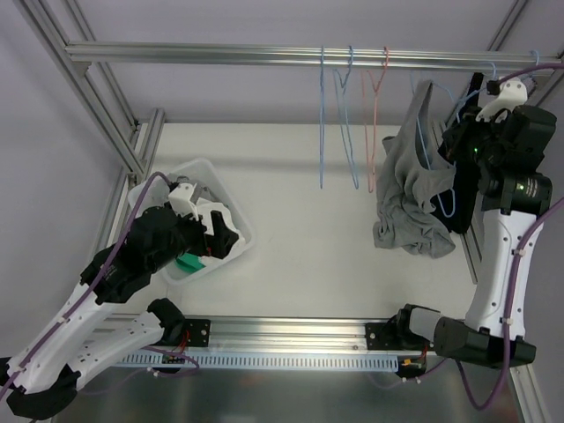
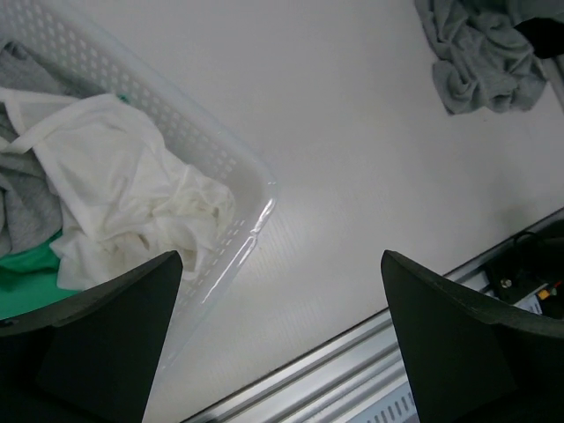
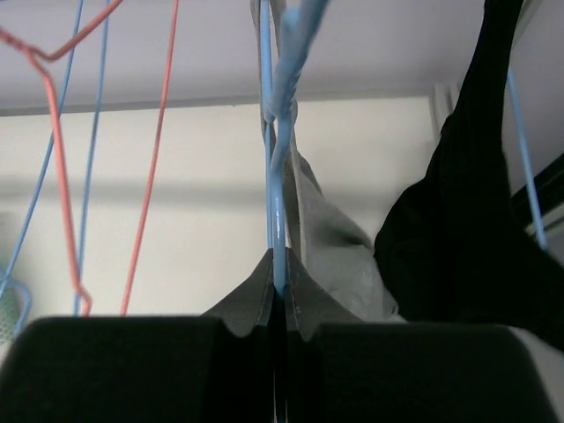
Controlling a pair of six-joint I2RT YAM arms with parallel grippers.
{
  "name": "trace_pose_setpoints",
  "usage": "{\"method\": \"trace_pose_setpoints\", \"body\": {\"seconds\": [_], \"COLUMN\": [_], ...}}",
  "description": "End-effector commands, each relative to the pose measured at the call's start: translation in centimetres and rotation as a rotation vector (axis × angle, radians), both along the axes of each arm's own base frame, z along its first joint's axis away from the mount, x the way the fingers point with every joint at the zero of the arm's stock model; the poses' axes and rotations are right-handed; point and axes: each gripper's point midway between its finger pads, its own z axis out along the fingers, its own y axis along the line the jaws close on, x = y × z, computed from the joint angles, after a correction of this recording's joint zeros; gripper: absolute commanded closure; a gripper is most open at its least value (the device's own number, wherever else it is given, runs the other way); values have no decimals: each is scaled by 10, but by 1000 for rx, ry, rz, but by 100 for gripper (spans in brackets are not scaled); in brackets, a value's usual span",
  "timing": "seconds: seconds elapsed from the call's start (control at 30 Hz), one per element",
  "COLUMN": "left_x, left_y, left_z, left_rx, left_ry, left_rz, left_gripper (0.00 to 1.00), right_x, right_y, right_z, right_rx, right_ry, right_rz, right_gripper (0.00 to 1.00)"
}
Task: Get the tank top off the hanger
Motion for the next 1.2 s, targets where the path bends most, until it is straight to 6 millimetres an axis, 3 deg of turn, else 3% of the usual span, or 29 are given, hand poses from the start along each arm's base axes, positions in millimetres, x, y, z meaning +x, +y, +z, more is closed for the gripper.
{"method": "trace_pose_setpoints", "body": {"seconds": [0.0,0.03,0.07,0.13,0.17,0.2,0.3,0.33,0.37,0.4,0.43,0.47,0.5,0.53,0.57,0.6,0.63,0.7,0.73,0.8,0.93,1.17], "left_x": [3,1,1,6,7,11,11,6,4,10,-2,-1,6,-3,-3,3,-1,-4,-5,-3,4,22], "left_y": [-37,-45,-52,-76,-84,-103,-134,-159,-172,-195,-207,-218,-243,-251,-262,-287,-292,-320,-323,-339,-355,-366], "left_z": [73,83,104,122,139,139,182,201,210,206,238,248,240,268,273,260,280,269,276,265,249,229], "left_rx": [-184,-208,-242,-286,-315,-312,-328,-334,-326,-281,-323,-313,-281,-323,-314,-285,-311,-272,-257,-222,-202,-157], "left_ry": [-128,-139,-173,-189,-215,-200,-327,-365,-393,-409,-467,-516,-511,-563,-594,-581,-624,-642,-687,-687,-669,-649], "left_rz": [-137,-178,-208,-290,-314,-357,-420,-459,-489,-520,-567,-591,-615,-652,-679,-700,-705,-747,-744,-721,-705,-633], "left_gripper": [1,1,1,1,1,1,1,1,1,1,1,1,1,1,1,1,1,1,1,1,10,39], "right_x": [-52,-63,-72,-103,-111,-132,-163,-181,-190,-200,-214,-222,-231,-241,-246,-254,-257,-266,-267,-271,-283,-289], "right_y": [13,15,17,24,26,31,32,36,38,44,51,62,65,69,70,71,71,72,69,67,72,87], "right_z": [22,4,0,-3,-17,-12,-19,-22,-20,-13,-11,-8,-6,-4,-2,0,2,5,6,8,20,25], "right_rx": [68,85,90,119,131,126,102,95,92,99,111,128,133,133,130,125,121,110,103,93,94,114], "right_ry": [-74,-20,-13,-36,-16,-67,-75,-65,-72,-95,-114,-126,-137,-158,-166,-169,-173,-179,-183,-191,-229,-235], "right_rz": [-24,-30,-33,-45,-47,-43,-66,-64,-62,-39,-14,37,50,63,65,73,78,96,85,92,139,235], "right_gripper": [100,100,100,100,100,100,100,100,100,100,100,100,100,100,100,100,100,100,99,100,100,100]}}
